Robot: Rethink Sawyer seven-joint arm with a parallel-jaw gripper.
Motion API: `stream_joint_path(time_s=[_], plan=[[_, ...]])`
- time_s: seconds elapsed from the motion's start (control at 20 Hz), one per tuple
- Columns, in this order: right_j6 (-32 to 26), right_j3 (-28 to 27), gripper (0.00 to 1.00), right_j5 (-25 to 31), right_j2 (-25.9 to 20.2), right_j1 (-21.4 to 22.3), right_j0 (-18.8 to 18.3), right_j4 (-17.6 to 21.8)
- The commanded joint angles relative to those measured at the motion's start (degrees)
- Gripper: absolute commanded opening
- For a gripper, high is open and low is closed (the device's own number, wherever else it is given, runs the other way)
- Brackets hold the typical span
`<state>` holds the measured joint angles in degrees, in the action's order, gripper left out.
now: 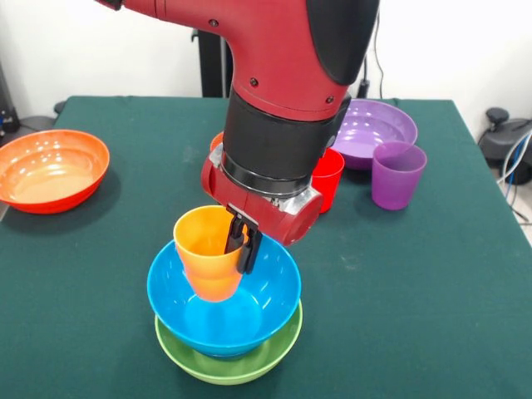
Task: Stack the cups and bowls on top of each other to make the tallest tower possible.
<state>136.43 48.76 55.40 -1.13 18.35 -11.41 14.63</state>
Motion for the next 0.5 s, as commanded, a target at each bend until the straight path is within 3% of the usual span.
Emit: stream_joint_path(time_s=[0.05,0.5], plan=[[-6.63,-1.60,0.00,-0.35,-3.94,-2.31,1.03,1.84],[-6.38,-1.97,0.00,1.00,-3.80,-2.17,1.41,1.47]])
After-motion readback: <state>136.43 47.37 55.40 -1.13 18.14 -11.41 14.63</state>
